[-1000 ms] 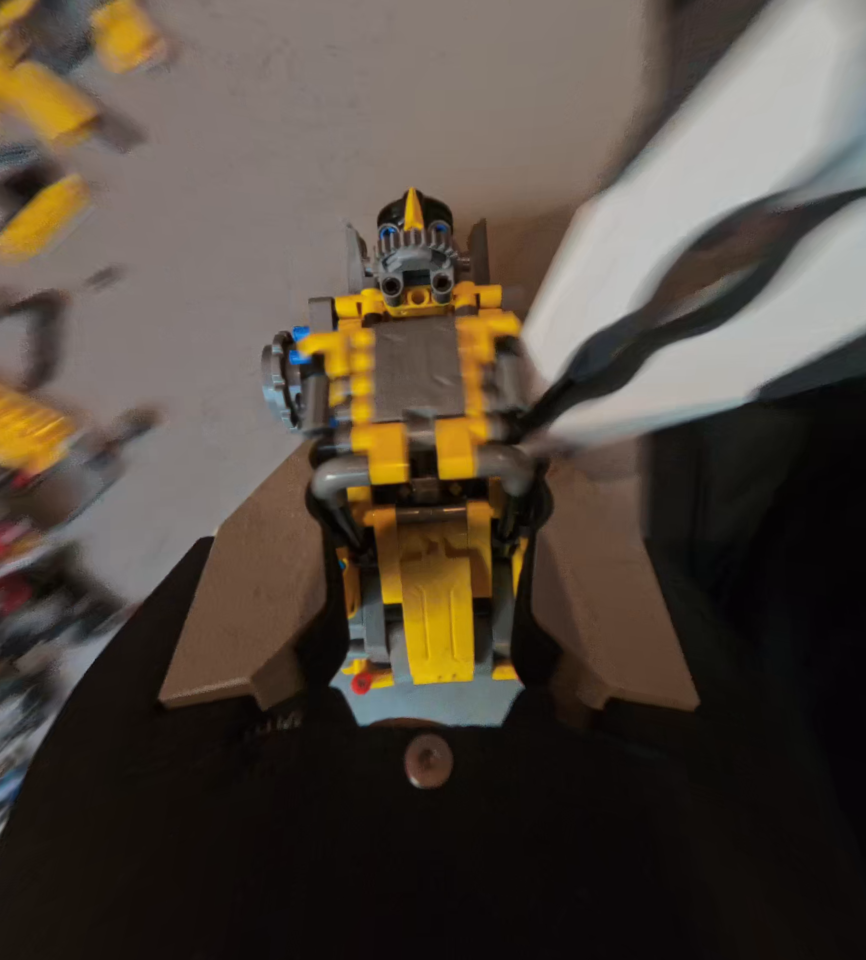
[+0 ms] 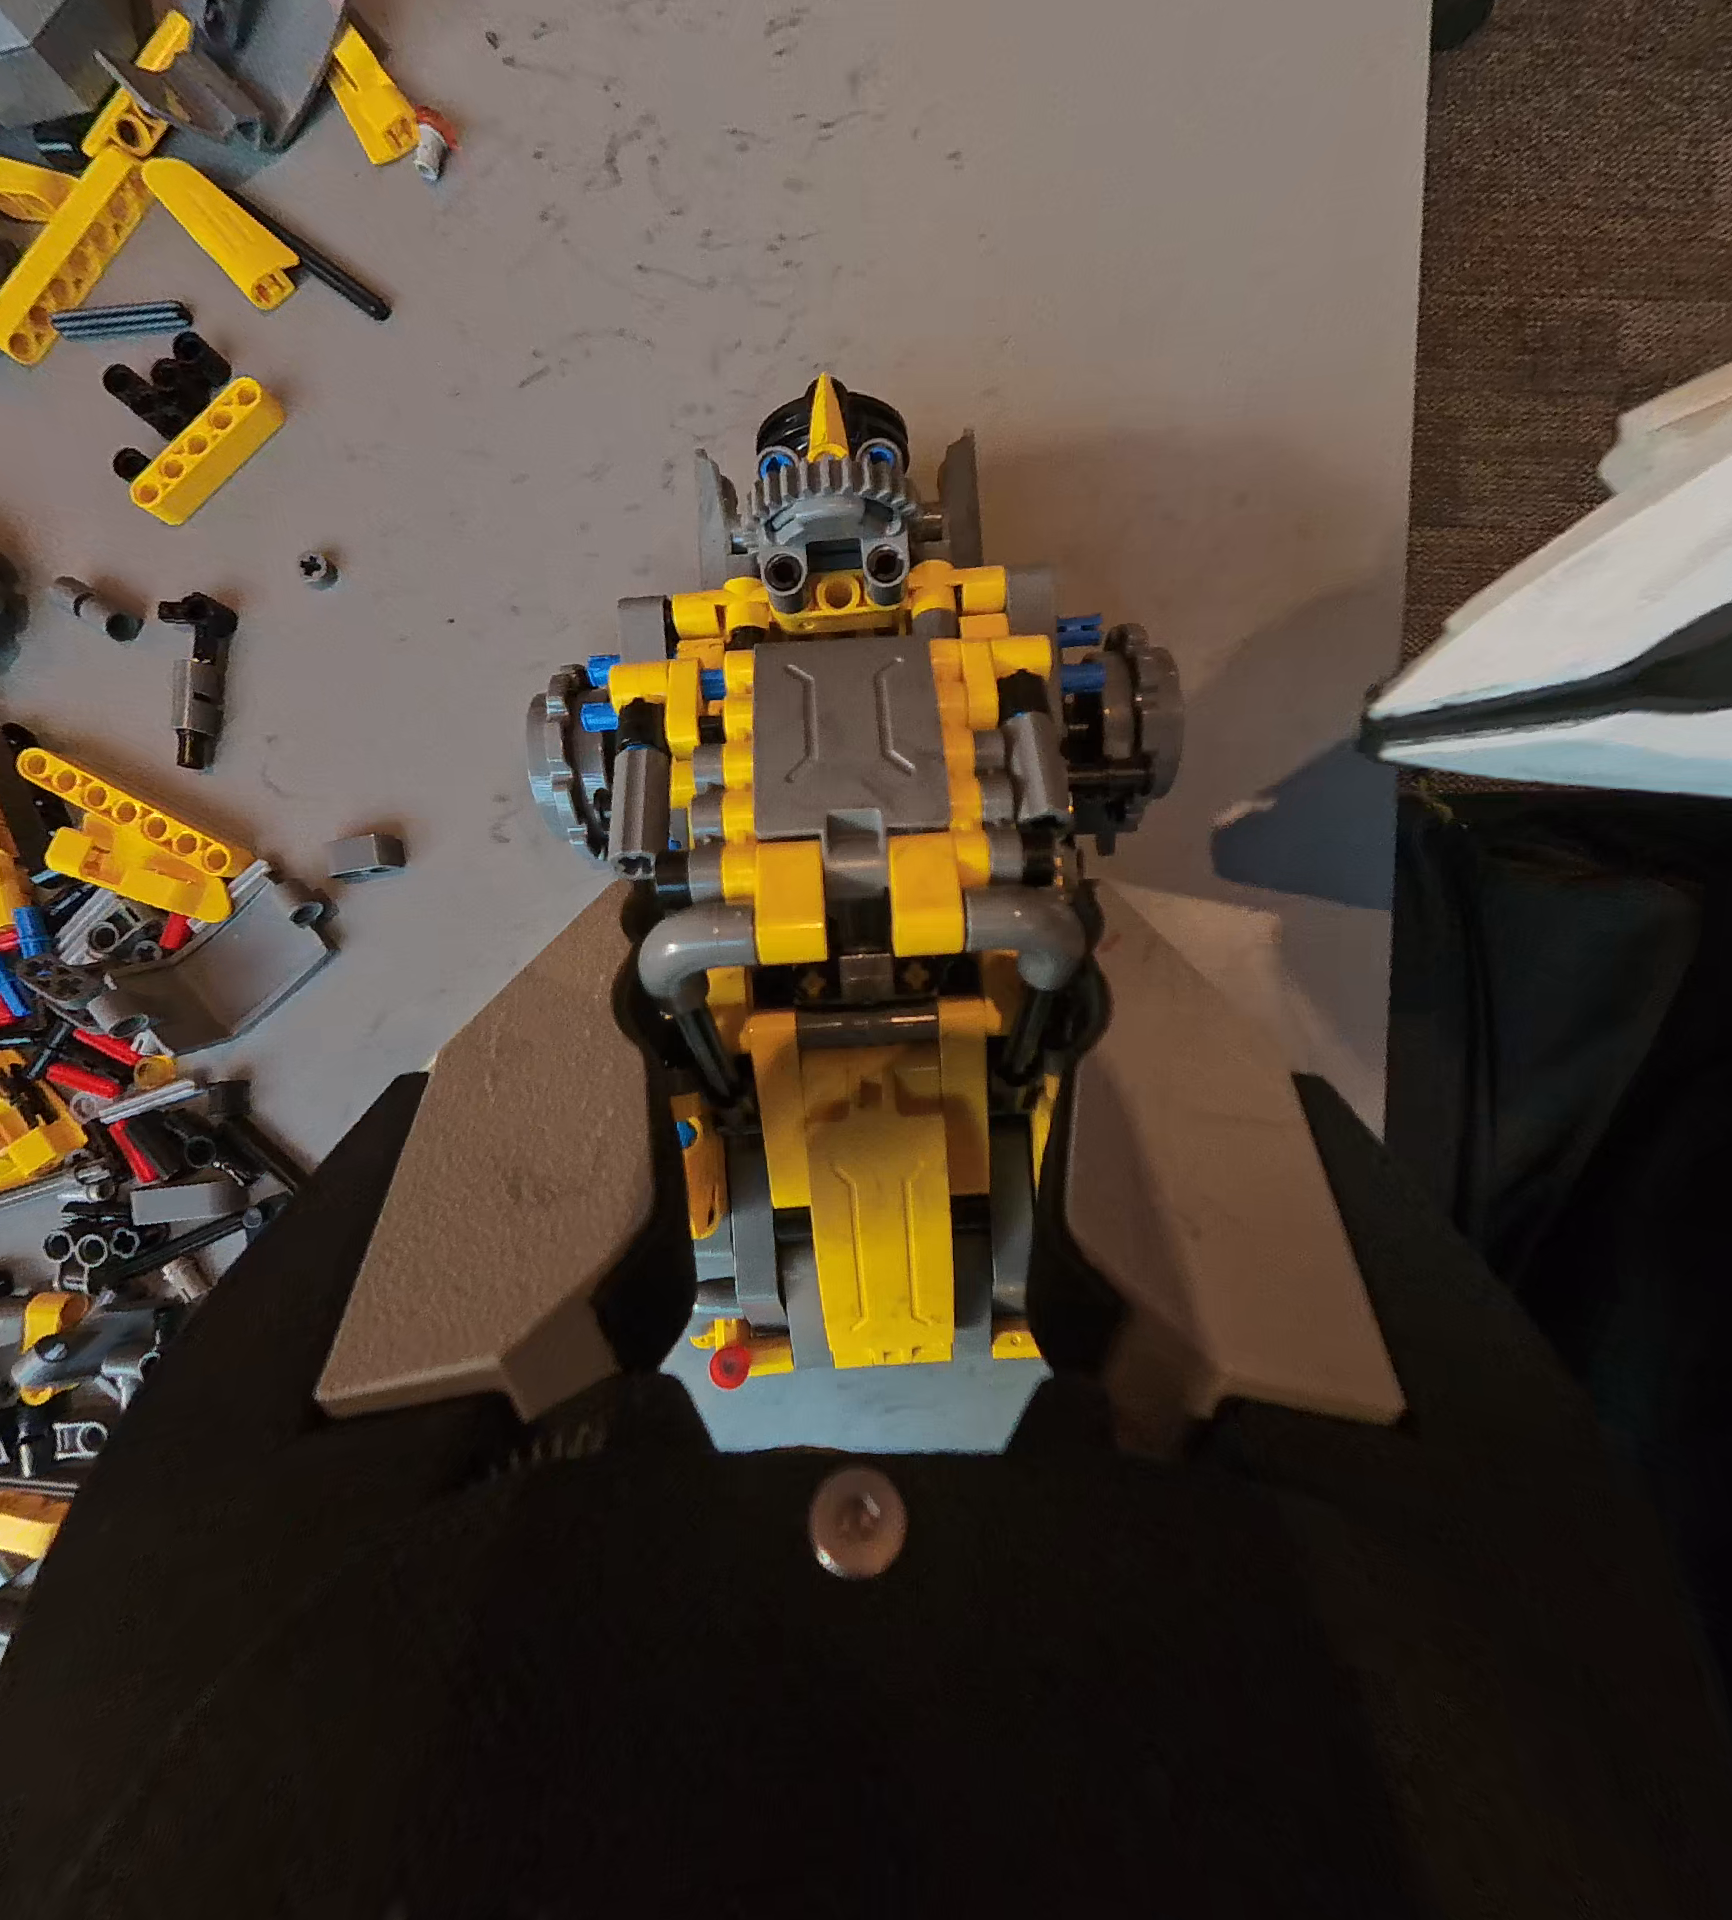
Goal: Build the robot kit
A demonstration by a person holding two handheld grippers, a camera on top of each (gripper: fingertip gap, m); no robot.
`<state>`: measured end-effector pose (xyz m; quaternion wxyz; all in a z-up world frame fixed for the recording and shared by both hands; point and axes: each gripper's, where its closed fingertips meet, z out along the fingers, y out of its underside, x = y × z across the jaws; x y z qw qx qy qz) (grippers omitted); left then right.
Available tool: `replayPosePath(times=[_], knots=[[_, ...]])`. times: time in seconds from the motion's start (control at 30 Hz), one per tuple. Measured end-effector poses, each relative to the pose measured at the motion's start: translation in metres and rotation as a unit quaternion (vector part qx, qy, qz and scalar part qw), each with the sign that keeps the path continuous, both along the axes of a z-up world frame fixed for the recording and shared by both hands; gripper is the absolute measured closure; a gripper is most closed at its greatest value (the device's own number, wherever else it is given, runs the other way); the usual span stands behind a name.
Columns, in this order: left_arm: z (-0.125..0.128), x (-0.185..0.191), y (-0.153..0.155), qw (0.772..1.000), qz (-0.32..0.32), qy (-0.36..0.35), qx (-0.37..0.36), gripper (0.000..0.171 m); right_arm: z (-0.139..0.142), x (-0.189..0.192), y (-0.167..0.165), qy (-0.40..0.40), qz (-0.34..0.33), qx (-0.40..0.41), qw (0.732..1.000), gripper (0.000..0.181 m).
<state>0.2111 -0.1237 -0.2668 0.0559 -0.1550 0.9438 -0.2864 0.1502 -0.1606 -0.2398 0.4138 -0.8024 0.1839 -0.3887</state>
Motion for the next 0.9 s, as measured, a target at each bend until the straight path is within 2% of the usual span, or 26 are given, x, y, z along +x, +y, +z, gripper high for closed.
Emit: replayPosePath(times=[0.07,0.2,0.33,0.43,0.6,0.7,0.8,0.9], knots=[[0.0,0.0,0.0,1.0,-0.003,0.0,-0.001,0.096,-0.011,0.008,0.0,-0.004,-0.007,-0.024,1.0,0.181],[0.0,-0.003,0.003,1.0,-0.026,0.002,-0.001,0.095,-0.015,0.017,0.009,0.005,0.017,0.012,1.0,0.181],[0.0,-0.007,0.01,0.999,-0.048,0.005,-0.001,0.095,-0.01,0.014,0.02,0.023,0.049,0.059,0.997,0.166],[0.0,-0.008,0.011,0.999,-0.045,0.004,-0.003,0.095,-0.014,0.011,0.024,0.046,0.061,0.07,0.995,0.181],[-0.003,-0.01,0.011,0.999,-0.042,-0.008,0.011,0.084,-0.01,0.015,0.028,0.041,0.052,0.072,0.995,0.177],[-0.003,-0.01,0.011,0.999,-0.034,-0.004,0.008,0.086,-0.012,0.021,0.024,0.034,0.034,0.061,0.997,0.173],[-0.002,-0.01,0.011,0.999,-0.032,-0.003,0.005,0.086,-0.006,0.017,0.028,0.023,0.042,0.065,0.997,0.178],[0.0,-0.007,0.012,1.0,-0.029,0.012,-0.001,0.095,-0.006,0.018,0.028,0.017,0.042,0.059,0.997,0.18]])
